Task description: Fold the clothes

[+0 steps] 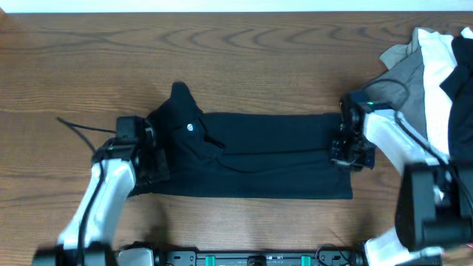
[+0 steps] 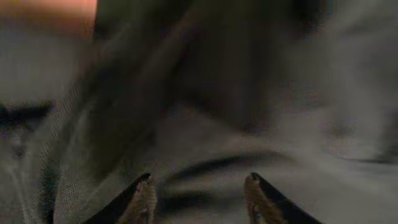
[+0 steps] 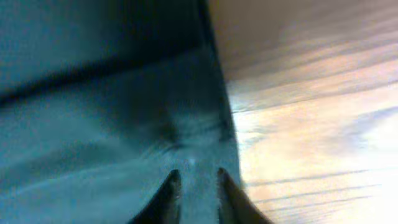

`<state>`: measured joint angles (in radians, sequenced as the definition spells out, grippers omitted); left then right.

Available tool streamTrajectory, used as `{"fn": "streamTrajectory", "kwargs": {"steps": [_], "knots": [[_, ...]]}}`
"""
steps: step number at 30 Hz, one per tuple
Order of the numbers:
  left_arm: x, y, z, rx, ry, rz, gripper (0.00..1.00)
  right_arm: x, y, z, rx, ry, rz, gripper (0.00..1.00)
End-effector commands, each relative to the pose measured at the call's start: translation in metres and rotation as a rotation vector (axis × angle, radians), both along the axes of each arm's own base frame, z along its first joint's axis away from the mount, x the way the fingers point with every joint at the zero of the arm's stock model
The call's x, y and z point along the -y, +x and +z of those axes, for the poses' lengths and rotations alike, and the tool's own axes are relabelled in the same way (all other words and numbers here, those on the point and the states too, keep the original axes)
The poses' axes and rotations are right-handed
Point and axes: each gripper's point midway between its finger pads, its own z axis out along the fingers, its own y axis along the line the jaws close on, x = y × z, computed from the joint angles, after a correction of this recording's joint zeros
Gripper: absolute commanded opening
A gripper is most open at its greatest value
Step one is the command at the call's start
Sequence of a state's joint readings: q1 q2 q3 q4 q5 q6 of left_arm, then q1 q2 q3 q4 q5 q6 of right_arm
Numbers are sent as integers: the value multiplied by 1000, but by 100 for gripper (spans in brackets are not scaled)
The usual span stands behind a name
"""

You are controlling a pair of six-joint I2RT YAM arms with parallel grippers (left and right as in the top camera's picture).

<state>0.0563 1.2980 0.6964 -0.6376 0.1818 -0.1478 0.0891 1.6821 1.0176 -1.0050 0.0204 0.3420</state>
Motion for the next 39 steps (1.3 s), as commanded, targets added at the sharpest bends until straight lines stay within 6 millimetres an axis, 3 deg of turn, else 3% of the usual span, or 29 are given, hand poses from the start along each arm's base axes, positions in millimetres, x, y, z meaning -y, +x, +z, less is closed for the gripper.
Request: {"fn": "streamTrajectory", "kwargs": {"steps": [1,2,4,9,19,23,28,39], "knots": [[19,25,46,211,-100,-57,61,5,16,37,174,-16,32,39],[23,32,59,279,-120,-66,64,4,20,46,217,-12,32,45],[27,46,81,387,-152,-54,63,-1,27,63,298,16,58,47],[36,69,98,480,-233,-3,61,-14,33,84,396,94,91,46],[98,102,55,342,-278,-154,61,-22,32,84,391,128,104,45],[96,114,23,241,-209,-106,59,-21,29,84,382,126,105,46],[87,122,0,193,-148,-82,59,-21,28,83,379,124,119,45],[82,125,-14,180,-108,-76,59,-21,29,84,381,126,119,45]]}}
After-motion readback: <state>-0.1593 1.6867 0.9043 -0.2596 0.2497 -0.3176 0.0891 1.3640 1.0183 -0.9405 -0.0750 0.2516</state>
